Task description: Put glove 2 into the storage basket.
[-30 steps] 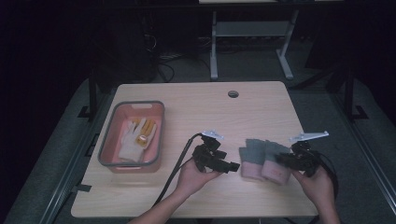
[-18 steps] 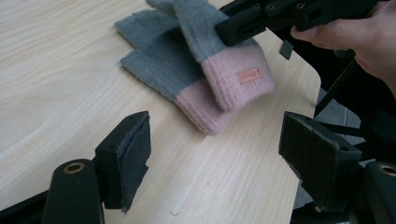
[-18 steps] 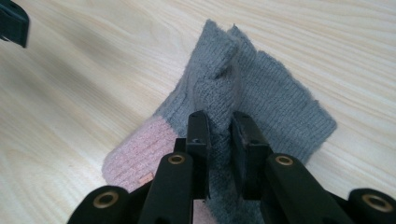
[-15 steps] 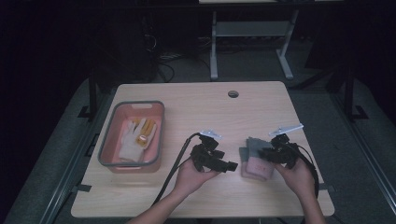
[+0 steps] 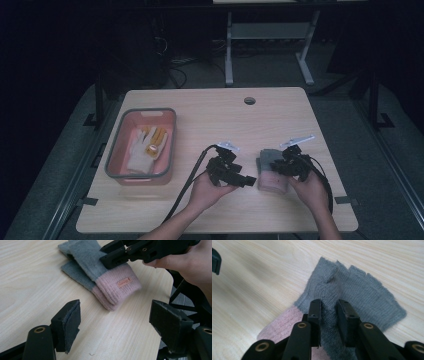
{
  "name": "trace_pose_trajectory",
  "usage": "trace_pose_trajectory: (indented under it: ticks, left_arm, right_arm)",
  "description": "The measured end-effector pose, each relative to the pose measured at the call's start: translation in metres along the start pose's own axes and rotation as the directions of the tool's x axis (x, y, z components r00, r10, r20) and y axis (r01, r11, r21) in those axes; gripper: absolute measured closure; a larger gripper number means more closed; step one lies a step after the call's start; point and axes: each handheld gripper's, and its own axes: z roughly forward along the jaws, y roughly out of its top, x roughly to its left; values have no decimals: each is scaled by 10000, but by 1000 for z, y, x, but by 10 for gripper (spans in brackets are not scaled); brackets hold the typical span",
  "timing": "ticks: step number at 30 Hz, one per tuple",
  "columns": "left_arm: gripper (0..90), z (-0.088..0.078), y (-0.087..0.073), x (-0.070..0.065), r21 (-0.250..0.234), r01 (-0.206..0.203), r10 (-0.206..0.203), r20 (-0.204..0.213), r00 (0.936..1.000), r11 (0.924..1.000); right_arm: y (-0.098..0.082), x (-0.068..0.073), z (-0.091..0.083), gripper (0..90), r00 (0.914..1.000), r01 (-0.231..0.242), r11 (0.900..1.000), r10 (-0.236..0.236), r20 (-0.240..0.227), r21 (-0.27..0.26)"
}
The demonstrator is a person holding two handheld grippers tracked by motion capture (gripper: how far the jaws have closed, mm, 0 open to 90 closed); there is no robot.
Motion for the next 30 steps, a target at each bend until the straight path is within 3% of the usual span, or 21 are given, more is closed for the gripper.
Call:
trace_pose_trajectory:
  ticks: [5, 9, 18, 24, 30]
  left_arm:
    - [255, 3, 0, 0, 14, 5, -5, 4, 10000, 10000]
    - [258, 6, 1, 0, 90, 45, -45, -5, 10000, 9999]
    - [278, 19, 2, 1, 139, 301, -302, 25, 9995, 9994]
    - [307, 30, 5, 4, 104, 629, -629, 32, 9980, 9980]
    - [321, 44, 8, 9, 85, 1180, -1181, 136, 9929, 9930]
  right_arm:
    - [0, 0, -1, 646, 9998, -150, 9995, 146, -158, -264]
    - [-3, -1, -11, 699, 9992, -280, 9986, 267, -306, -444]
    - [-12, -2, 2, 749, 9992, -278, 9993, 286, -295, 253]
    - [-14, -5, -6, 641, 9972, -672, 9977, 672, -318, -1]
    - [-21, -16, -15, 560, 9925, -1147, 9927, 1130, -470, -359]
